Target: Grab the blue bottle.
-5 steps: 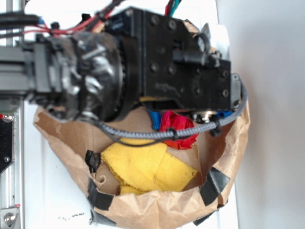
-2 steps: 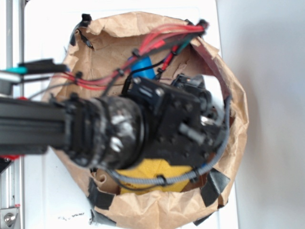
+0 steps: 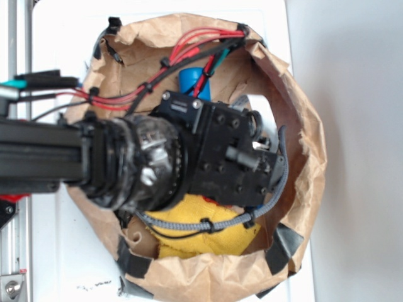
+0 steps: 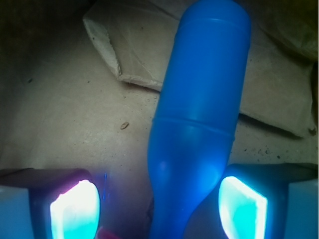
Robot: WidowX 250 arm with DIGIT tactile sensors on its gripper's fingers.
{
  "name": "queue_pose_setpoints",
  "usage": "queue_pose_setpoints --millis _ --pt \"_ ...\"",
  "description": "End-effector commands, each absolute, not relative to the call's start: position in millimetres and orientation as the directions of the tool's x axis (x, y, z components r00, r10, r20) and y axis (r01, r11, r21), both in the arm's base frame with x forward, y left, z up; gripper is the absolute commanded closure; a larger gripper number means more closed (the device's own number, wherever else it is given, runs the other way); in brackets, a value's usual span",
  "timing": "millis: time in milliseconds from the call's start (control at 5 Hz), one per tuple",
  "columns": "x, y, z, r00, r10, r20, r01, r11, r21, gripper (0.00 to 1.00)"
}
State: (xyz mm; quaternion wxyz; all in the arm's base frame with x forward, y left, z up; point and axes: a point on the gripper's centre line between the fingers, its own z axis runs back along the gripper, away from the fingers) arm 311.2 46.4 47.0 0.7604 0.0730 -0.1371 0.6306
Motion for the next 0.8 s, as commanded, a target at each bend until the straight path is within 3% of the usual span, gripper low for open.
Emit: queue_pose_setpoints --millis 0,400,600 --pt "292 64 75 0.155 0.953 0.261 -0.974 0.191 -0.119 0.0" --pt "273 73 93 0.181 0.961 0.209 -0.961 0.218 -0.168 0.0" --pt "285 70 80 0.182 0.955 0.234 -0.961 0.223 -0.166 0.0"
